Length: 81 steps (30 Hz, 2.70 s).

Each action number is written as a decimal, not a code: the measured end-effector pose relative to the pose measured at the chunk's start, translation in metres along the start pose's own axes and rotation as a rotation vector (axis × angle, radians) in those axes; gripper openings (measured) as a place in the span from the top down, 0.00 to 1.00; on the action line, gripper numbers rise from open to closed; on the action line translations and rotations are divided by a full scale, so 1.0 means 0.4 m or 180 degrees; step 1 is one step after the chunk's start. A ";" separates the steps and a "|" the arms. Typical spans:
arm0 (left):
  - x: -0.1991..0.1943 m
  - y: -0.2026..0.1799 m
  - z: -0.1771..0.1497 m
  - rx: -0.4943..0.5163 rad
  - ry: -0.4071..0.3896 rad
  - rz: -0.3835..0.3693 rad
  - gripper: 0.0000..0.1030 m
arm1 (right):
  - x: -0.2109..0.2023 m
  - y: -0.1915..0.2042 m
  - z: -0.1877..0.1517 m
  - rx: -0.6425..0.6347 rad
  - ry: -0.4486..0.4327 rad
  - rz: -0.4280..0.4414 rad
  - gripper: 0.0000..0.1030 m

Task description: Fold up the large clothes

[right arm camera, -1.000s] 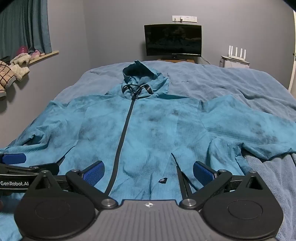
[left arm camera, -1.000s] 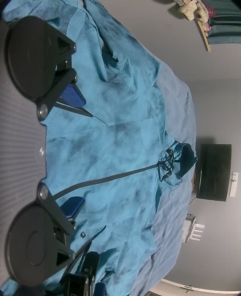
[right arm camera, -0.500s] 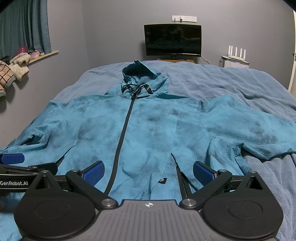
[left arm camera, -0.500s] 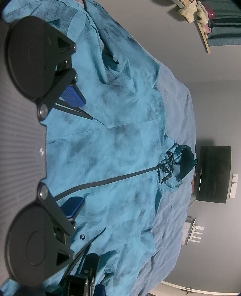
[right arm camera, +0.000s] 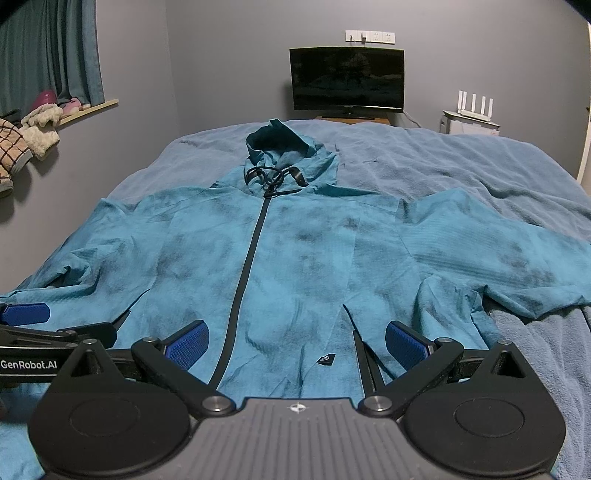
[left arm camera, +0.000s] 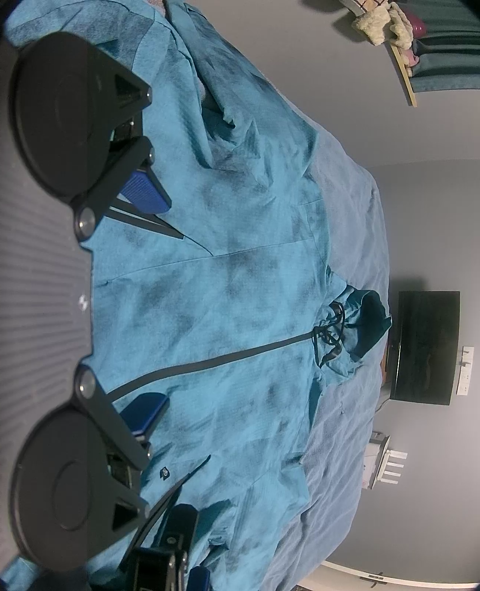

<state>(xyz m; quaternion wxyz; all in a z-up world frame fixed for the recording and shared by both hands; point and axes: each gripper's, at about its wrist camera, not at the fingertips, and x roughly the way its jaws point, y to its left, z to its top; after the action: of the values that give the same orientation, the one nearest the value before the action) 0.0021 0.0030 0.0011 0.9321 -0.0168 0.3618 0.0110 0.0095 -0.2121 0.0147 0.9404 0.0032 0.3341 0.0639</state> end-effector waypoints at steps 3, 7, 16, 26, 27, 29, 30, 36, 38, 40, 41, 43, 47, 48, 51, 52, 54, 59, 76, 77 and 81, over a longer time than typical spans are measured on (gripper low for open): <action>0.000 0.001 0.000 0.0001 0.0000 0.0001 0.00 | 0.000 0.000 0.000 -0.0001 0.0002 0.0000 0.00; 0.000 -0.001 -0.001 0.0001 -0.0002 0.0004 0.00 | 0.000 0.000 0.000 -0.0001 0.0002 0.0002 0.00; -0.001 -0.003 -0.002 0.0006 -0.0005 0.0008 0.00 | 0.000 0.000 0.000 0.0000 0.0003 0.0002 0.00; -0.001 -0.003 -0.002 0.0008 -0.0004 0.0010 0.00 | 0.000 -0.001 0.000 0.0001 0.0002 0.0006 0.00; -0.001 -0.004 -0.003 0.0008 -0.0007 0.0011 0.00 | 0.000 0.000 0.000 0.0001 0.0002 0.0003 0.00; -0.001 -0.003 -0.003 0.0009 -0.0008 0.0011 0.00 | 0.000 -0.001 -0.001 0.0000 0.0003 0.0003 0.00; 0.000 -0.003 -0.002 0.0008 -0.0007 0.0010 0.00 | 0.000 -0.001 0.000 0.0001 0.0003 0.0002 0.00; -0.001 -0.003 -0.002 0.0014 -0.0003 0.0018 0.00 | 0.000 -0.001 0.000 0.0002 0.0007 0.0008 0.00; -0.001 -0.002 -0.002 0.0012 -0.0003 0.0019 0.00 | 0.000 -0.001 0.000 0.0000 0.0006 0.0008 0.00; -0.001 -0.001 -0.002 0.0014 -0.0013 0.0022 0.00 | -0.001 0.006 -0.002 -0.0006 0.0010 0.0007 0.00; 0.000 0.000 -0.003 0.0014 -0.0022 0.0023 0.00 | -0.001 0.008 -0.002 -0.0010 0.0012 0.0007 0.00; -0.001 0.003 -0.004 0.0009 -0.0036 0.0025 0.00 | 0.001 0.016 -0.002 -0.0033 0.0021 0.0003 0.00; -0.002 0.006 -0.007 -0.0021 -0.0058 0.0019 0.00 | 0.007 0.034 -0.002 -0.0109 0.0055 -0.0011 0.00; -0.002 0.009 -0.007 -0.0028 -0.0059 0.0015 0.00 | 0.007 0.038 -0.002 -0.0122 0.0057 -0.0015 0.00; -0.003 0.009 -0.007 -0.0035 -0.0063 0.0010 0.00 | 0.004 0.036 -0.001 -0.0118 0.0048 -0.0020 0.00; -0.004 0.009 -0.007 -0.0033 -0.0064 0.0010 0.00 | 0.003 0.036 -0.002 -0.0111 0.0044 -0.0021 0.00; -0.004 0.010 -0.007 -0.0032 -0.0066 0.0013 0.00 | 0.002 0.036 -0.004 -0.0105 0.0038 -0.0022 0.00; -0.004 0.009 -0.006 -0.0028 -0.0065 0.0018 0.00 | 0.002 0.030 -0.004 -0.0101 0.0030 -0.0013 0.00; -0.037 -0.001 0.091 0.0113 -0.0267 -0.0072 0.00 | -0.032 -0.060 0.109 -0.0193 -0.0268 -0.0181 0.00; -0.042 -0.004 0.111 0.0149 -0.0307 -0.0082 0.00 | -0.032 -0.078 0.123 -0.0181 -0.0294 -0.0196 0.00; -0.065 -0.036 0.204 0.0388 -0.0573 -0.0075 0.00 | -0.026 -0.180 0.172 -0.0146 -0.0417 -0.0346 0.00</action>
<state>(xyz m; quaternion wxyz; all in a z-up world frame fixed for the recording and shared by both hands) 0.0382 -0.0083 0.0792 0.9601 0.0369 0.2763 -0.0205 0.0531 -0.2824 0.0711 0.9621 -0.0322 0.2701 0.0201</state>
